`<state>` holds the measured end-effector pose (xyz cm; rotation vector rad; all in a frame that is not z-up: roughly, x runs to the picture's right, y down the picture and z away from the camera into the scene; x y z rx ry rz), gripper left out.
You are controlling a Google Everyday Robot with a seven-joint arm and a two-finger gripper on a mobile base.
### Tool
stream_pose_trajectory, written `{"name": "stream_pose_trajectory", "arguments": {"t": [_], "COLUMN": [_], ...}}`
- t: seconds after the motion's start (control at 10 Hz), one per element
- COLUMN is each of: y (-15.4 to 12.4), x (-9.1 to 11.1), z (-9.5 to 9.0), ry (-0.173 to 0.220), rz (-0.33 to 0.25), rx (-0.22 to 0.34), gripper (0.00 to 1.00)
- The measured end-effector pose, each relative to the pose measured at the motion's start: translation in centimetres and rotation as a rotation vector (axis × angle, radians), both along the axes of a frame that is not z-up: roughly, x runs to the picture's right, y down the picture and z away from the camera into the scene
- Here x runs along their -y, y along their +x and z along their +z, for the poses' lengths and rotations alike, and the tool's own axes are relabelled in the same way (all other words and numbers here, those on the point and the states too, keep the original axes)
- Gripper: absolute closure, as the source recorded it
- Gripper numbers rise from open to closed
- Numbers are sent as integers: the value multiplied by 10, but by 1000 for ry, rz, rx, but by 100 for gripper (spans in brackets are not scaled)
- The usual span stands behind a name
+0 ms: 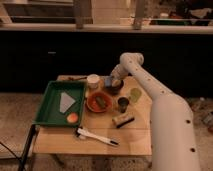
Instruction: Wipe purple bowl with sponge
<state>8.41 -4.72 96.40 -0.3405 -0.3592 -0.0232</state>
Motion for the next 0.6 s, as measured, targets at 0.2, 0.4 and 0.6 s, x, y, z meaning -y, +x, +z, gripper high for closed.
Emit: {"name": "stream_pose_trajectory", "arguments": {"t": [0.2,0.4,0.6], "y": [16,32,43], "x": [-7,-8,-2], "z": [-14,-21,-23], "ry": [6,10,21], "rz": [10,26,46], "rx": [-3,-15,-34], "gripper": [100,100,100]}}
